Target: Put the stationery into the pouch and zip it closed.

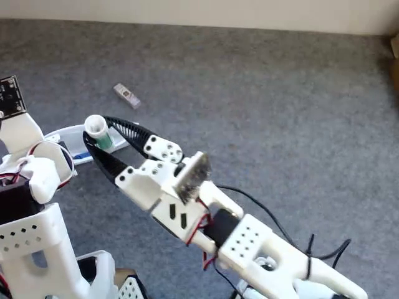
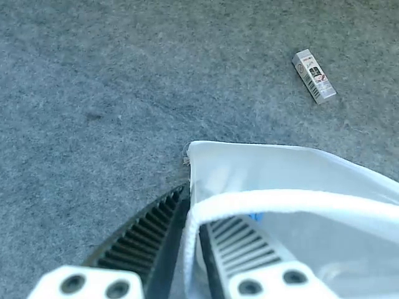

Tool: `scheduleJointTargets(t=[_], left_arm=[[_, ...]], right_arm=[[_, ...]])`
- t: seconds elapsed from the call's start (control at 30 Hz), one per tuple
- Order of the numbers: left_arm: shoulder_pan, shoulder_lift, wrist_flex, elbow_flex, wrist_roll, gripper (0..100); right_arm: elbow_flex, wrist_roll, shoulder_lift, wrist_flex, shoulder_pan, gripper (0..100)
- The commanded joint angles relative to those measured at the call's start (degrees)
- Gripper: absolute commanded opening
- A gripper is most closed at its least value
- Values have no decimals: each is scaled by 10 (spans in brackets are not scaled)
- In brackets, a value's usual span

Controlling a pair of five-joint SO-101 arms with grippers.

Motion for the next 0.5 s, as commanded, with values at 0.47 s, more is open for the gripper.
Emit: scheduleJointTargets(t=[0.47], left_arm=[[13,10,0,2,4,7]], right_arm=[[0,120,84,-110,-3,10]])
